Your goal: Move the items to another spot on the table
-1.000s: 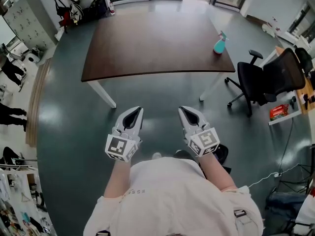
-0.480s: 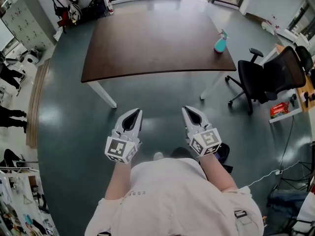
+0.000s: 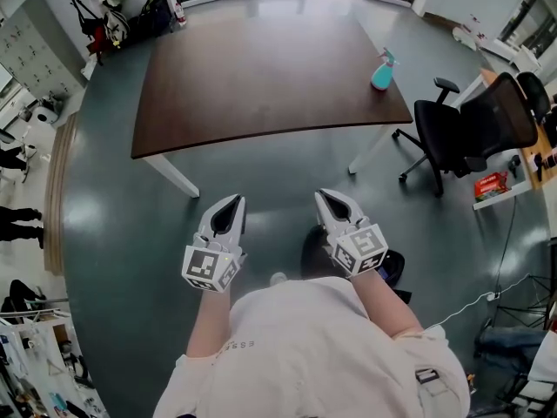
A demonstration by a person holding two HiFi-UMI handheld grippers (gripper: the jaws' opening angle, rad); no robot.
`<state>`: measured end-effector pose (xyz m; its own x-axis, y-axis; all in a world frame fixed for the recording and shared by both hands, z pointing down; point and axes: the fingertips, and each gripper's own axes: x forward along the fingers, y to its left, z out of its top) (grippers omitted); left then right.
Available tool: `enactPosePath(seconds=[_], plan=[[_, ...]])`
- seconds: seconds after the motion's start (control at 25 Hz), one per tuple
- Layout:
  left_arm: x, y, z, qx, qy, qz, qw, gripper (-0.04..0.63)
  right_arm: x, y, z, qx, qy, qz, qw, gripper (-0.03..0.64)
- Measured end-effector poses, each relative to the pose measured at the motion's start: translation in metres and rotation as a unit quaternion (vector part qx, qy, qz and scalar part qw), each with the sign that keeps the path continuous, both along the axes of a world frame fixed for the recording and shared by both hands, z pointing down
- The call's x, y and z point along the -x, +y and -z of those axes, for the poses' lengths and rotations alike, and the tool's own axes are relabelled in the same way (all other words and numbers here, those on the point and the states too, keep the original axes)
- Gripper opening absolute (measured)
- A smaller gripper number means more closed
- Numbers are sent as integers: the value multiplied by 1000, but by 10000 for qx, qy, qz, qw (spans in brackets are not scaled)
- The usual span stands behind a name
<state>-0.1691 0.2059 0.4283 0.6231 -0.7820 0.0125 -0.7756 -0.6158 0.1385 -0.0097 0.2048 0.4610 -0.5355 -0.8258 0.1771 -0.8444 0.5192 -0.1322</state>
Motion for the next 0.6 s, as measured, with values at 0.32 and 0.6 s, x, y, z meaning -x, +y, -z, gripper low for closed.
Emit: enactPosePath(seconds=[0.32,0.6], plan=[[-28,-72,-6,141,-59,184,9997,9,-33,-74,-11,154,-101,89,9998,-14],[-112,-176,0,-1,-249,-77,9997,8,-118,-178,-16,203,-44,-140,9997,-14]])
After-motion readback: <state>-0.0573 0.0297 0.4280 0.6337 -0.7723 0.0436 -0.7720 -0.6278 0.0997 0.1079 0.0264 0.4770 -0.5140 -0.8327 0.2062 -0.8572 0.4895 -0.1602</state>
